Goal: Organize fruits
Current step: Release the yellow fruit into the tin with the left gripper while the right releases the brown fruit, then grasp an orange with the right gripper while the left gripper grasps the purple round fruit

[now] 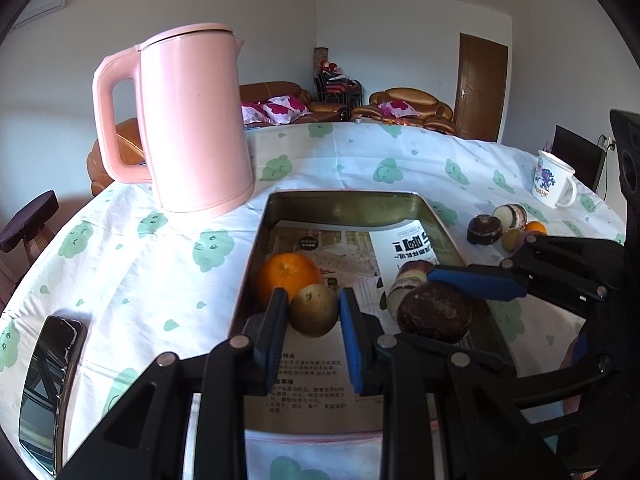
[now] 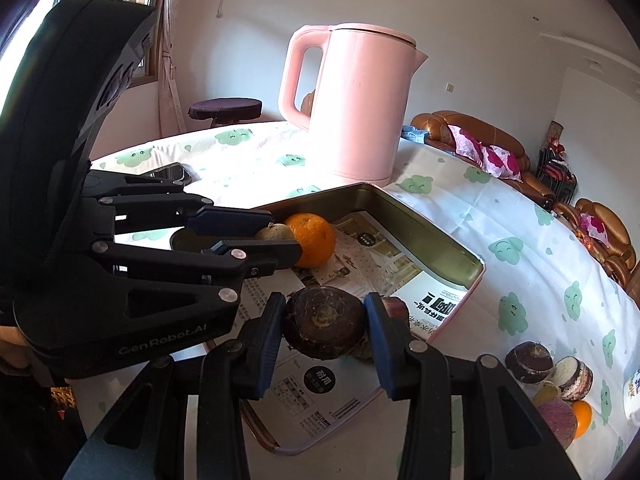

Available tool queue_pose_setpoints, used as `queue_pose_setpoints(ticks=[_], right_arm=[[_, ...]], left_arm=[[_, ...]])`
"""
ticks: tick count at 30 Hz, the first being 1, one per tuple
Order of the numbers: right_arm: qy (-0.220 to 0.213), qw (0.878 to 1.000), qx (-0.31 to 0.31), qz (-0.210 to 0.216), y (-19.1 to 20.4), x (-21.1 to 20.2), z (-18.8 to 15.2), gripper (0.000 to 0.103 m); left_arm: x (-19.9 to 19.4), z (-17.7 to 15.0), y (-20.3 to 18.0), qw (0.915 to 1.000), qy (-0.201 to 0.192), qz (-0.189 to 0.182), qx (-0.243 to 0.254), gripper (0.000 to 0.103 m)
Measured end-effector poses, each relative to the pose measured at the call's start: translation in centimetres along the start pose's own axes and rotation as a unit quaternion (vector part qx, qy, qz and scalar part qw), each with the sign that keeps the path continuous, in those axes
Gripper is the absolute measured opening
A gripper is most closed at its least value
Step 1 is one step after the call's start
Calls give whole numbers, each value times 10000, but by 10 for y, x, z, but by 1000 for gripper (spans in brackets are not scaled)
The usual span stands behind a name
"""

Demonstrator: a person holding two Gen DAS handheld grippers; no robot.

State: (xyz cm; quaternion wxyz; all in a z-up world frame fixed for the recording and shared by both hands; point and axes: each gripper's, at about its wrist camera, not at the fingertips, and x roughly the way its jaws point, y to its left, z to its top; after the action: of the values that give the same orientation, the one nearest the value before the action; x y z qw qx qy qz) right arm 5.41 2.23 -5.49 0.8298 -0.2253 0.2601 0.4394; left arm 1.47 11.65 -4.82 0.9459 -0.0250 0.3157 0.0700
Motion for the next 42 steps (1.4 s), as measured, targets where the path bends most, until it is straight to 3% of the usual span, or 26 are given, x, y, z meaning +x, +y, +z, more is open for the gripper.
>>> queue_pose_setpoints(ticks=[5,8,13,15,21,24,31,42], right_arm=[[2,10000,19,-52,0,0,0,58],[-38,9999,105,-59,-3,-2,0,60],[-161,9993,307,-171,-11,-7,0,61],[-300,9983,442,-253,-17,-14,-2,61],[-441,9928,821,-749,-49,-46,-19,61],[-385,9871,1146,-1054,-74,-68,-37,61],[-15,9679,1884,-1662,-131,-103,-87,61],[401,9713,1920,-1345,-140,-91,-98,61]], left_arm=[[0,-1,0,10000,1,15,14,29],[-1,0,0,10000,-12,55,-9,35],[-8,2,9,9995,-179,121,-214,60],[-15,3,10,9990,-337,115,-264,79],[-32,9,-2,9978,-633,-47,-189,86],[-35,11,-15,9975,-693,-105,-84,92],[-29,17,-50,9973,-588,-419,145,96],[-20,35,-107,9934,-537,-709,720,99]])
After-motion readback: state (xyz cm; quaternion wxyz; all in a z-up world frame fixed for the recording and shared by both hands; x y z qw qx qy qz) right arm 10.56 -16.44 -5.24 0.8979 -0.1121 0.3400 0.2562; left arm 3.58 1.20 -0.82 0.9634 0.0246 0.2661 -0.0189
